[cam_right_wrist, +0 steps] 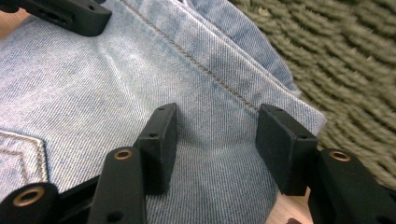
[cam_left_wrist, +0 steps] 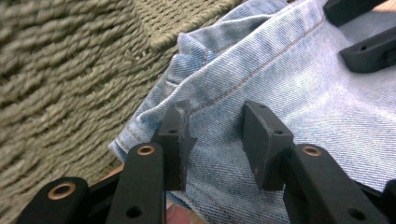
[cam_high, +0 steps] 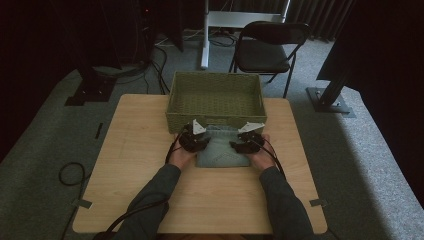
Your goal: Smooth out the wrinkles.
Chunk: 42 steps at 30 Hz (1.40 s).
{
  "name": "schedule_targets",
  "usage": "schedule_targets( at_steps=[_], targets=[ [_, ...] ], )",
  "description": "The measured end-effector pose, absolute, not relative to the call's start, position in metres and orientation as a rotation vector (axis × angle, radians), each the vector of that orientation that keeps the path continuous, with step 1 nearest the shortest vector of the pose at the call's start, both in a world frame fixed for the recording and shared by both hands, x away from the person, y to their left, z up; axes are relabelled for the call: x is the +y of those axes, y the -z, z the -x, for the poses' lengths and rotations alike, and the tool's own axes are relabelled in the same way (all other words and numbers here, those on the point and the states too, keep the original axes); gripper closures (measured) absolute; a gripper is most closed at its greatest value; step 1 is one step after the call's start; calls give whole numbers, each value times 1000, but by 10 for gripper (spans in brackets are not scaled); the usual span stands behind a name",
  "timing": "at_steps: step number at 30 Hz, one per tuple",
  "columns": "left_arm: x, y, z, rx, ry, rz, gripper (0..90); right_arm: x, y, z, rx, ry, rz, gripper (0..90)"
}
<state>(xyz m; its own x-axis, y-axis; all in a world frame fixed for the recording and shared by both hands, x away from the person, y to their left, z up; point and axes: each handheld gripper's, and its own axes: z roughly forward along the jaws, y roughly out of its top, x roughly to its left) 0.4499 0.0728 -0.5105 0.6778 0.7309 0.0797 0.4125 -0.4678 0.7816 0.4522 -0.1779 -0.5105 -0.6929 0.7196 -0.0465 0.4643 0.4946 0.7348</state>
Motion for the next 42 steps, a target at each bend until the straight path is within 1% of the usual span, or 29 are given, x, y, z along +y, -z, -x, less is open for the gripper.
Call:
schedule_targets(
  at_steps=[4,6,9,14,20,25,33,42],
  targets=[
    [77,510,-451,899,-497,-2094,595,-180,509,-452,2390,-1011,-985,472],
    [88,511,-451,939,-458,-2056,584,-186,505,-448,2350,-973,-974,473],
    [93,514,-451,949,-440,-2044,581,-192,507,-451,2371,-982,-1023,473],
    [97,508,-449,939,-451,-2053,564,-199,505,-452,2390,-997,-1058,461],
    [114,498,-445,937,-454,-2033,520,-213,494,-448,2348,-1013,-1082,464],
    [129,495,-443,970,-483,-2030,519,-224,484,-447,2295,-1027,-1111,487],
    [150,492,-443,1004,-501,-2024,519,-248,470,-447,2237,-1088,-1180,479],
    [161,487,-444,1018,-506,-2010,514,-256,469,-444,2230,-1060,-1193,478]
  ],
)
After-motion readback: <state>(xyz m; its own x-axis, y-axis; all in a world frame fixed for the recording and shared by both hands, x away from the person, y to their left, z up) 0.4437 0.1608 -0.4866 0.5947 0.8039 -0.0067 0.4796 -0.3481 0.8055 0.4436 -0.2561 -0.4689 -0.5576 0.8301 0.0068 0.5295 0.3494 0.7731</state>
